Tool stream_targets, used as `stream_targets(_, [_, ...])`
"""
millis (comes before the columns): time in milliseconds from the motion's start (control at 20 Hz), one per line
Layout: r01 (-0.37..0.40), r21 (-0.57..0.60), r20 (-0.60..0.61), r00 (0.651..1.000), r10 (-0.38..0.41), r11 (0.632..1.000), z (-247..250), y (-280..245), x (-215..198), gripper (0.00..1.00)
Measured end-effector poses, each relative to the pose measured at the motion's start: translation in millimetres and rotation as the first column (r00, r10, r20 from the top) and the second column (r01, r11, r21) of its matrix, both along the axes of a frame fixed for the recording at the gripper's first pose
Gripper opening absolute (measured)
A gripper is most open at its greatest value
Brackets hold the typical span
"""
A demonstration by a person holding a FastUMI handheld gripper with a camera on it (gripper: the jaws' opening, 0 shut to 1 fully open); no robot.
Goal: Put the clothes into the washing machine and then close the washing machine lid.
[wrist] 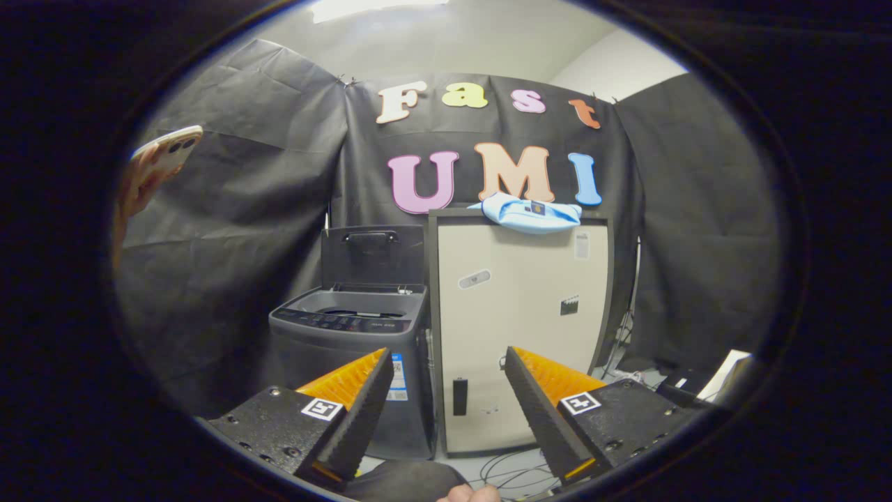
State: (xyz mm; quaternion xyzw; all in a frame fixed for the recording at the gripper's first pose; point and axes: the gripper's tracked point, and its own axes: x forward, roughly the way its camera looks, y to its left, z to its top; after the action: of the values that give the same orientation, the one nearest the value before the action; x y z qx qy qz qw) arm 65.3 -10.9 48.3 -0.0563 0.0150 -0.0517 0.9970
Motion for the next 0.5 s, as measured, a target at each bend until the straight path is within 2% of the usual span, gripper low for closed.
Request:
stream_targets(300, [0.024,-0.018,-0.008,1.0,-0.024,1.0,34,-14,41,0.99])
stream_targets(500, [0.041,0.01,-0.002,0.999,-0.041,0.999,63,-28,69,1.0])
